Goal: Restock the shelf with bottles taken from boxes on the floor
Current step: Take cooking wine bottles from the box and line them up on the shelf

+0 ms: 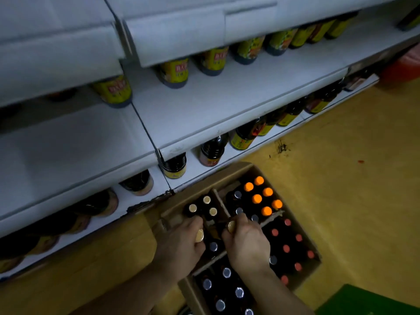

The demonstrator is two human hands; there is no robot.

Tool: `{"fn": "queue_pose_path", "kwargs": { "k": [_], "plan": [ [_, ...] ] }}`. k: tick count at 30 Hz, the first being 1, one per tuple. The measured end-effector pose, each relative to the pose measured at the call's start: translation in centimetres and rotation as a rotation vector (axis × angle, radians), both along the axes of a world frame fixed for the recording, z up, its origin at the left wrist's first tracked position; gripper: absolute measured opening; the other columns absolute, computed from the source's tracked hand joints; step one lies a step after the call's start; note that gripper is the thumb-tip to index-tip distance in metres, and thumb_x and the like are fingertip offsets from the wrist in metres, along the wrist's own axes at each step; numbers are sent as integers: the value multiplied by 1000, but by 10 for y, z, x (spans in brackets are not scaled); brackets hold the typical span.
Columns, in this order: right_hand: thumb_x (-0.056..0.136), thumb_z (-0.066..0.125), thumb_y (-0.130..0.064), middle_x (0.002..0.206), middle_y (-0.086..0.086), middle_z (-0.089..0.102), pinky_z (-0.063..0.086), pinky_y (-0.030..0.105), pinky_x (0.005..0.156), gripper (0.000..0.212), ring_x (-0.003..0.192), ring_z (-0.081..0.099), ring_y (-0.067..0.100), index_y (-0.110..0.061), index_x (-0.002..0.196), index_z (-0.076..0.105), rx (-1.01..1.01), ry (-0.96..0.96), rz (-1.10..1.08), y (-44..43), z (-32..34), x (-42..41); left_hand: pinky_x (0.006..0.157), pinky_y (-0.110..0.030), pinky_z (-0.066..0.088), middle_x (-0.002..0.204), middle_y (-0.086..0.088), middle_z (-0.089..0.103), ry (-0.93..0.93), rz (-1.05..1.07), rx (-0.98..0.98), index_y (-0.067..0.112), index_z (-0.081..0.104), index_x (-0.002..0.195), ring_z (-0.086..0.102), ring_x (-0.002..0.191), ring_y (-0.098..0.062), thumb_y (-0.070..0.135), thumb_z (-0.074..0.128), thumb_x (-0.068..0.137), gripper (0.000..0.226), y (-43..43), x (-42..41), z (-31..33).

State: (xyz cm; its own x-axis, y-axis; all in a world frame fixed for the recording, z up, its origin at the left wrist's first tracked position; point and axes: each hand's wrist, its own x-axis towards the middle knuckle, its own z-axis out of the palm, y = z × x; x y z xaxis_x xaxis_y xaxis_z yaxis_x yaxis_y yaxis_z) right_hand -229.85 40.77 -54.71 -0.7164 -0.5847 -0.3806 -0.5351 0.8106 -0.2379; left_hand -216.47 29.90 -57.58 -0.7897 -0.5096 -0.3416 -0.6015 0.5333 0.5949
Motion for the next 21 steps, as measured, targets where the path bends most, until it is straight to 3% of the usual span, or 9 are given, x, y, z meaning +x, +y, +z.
{"fn": "queue_pose_path", "kwargs": {
  "k": [3,7,15,18,21],
  "plan": [
    [97,59,-46,107,-5,60,52,31,78,32,102,59,17,-26,121,51,-33,9,-19,4,48,3,56,-19,29,96,17,50,-4,6,5,34,37,98,49,83,-5,31,61,94,25,4,7,47],
    [96,57,-45,100,-4,59,47,32,72,28,99,59,19,-23,112,52,-70,21,-16,7,119,5,68,-32,46,99,16,50,0,15,7,33,39,100,53,85,-10,33,60,93,22,7,13,115],
    [89,61,-43,87,-4,61,46,35,64,23,84,60,22,-26,99,49,-212,-11,-65,10,264,5,67,-34,45,94,14,51,104,29,-45,32,46,104,52,81,-10,37,60,88,22,10,20,264],
    [86,63,-46,88,-2,66,52,37,69,29,86,64,25,-25,105,58,-262,4,-80,11,319,4,68,-37,48,95,9,54,116,41,-88,30,46,99,55,83,-16,37,61,88,20,10,21,323],
    [87,63,-49,88,-1,65,46,35,65,30,88,64,29,-23,100,55,-275,52,-74,11,377,4,69,-35,48,99,11,57,159,79,-150,33,47,100,57,86,-16,39,61,87,20,10,20,381]
  ]
}}
